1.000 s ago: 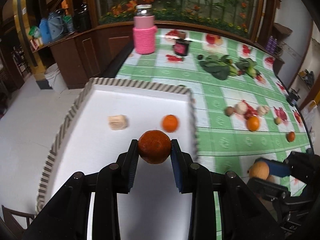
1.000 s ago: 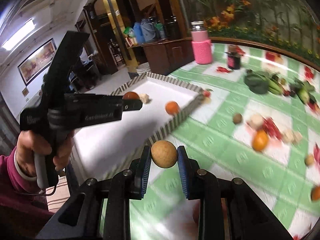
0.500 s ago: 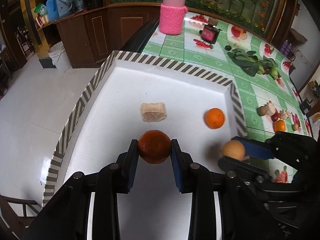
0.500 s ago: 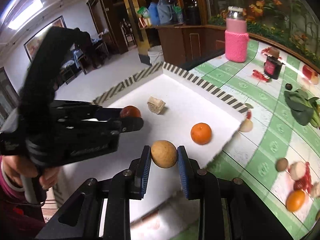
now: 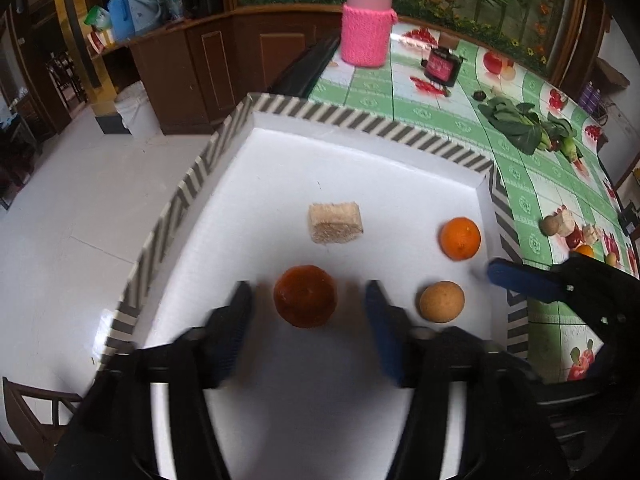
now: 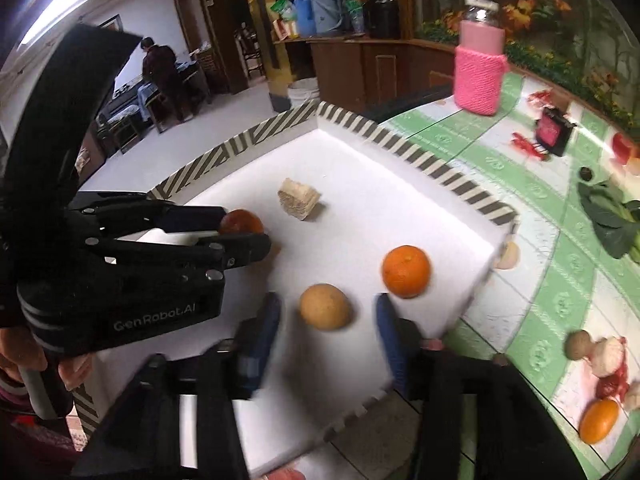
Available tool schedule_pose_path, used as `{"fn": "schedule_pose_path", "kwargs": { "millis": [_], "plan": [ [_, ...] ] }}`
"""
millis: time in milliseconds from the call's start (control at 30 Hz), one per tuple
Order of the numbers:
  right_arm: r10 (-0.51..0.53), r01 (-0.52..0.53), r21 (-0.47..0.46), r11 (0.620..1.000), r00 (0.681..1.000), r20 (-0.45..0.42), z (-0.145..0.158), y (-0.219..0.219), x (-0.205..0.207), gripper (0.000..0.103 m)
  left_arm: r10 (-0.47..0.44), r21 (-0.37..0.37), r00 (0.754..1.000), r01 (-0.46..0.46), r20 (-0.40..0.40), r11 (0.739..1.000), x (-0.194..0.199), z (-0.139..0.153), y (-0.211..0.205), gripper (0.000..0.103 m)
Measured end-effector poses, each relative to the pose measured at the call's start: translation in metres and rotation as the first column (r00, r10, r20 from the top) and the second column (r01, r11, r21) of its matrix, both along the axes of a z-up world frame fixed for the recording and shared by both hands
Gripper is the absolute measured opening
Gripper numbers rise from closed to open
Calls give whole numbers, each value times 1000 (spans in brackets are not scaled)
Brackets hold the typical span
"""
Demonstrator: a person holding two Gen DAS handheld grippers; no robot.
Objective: Organize fruits
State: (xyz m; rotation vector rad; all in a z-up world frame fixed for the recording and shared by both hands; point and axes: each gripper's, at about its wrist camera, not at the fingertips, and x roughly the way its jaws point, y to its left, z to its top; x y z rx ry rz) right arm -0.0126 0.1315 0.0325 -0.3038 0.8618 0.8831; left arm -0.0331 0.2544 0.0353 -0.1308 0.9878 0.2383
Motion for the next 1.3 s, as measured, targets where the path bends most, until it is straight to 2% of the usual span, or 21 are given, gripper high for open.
{"fn": "schedule_pose_path", "kwargs": {
  "millis": [67, 167, 200, 300, 467, 633, 767, 933, 1067, 1300],
  "plan": [
    [-23, 22, 33, 999, 1000, 19, 9, -12, -3, 61, 6, 25, 1000, -6, 23, 1000, -3, 6, -3, 69],
    [-72, 68, 72, 995, 996, 45, 24, -34, -9, 81, 5, 32, 999, -7, 52, 999, -6, 14, -9, 71],
    [-85, 81, 80, 993, 995, 53, 28, -40, -11, 83, 3, 31, 998, -5, 63, 1000, -8, 17, -12, 72],
    [-138, 131, 96, 987, 987, 80, 38, -67, -18, 83, -13, 41, 994, 9, 106, 999, -13, 27, -27, 72],
    [-226, 215, 141, 966, 972, 64, 40, -117, -24, 83, -62, 43, 985, 56, 161, 997, -18, 40, -60, 72],
    [-311, 297, 170, 940, 949, 60, 45, -173, -32, 83, -124, 14, 978, 124, 170, 992, -16, 43, -96, 72],
    [-409, 391, 151, 908, 907, 106, 49, -224, -44, 90, -175, 3, 969, 177, 177, 984, -15, 45, -124, 72],
    [-513, 502, 150, 852, 857, 42, 40, -285, -50, 91, -226, -1, 958, 230, 176, 973, -12, 46, -154, 72],
    [-605, 597, 118, 793, 795, 44, 31, -331, -55, 91, -267, -3, 951, 271, 155, 963, -6, 40, -176, 72],
    [-678, 672, 102, 734, 735, 36, 19, -379, -62, 91, -303, -11, 945, 307, 119, 952, -2, 28, -203, 72]
  ]
}}
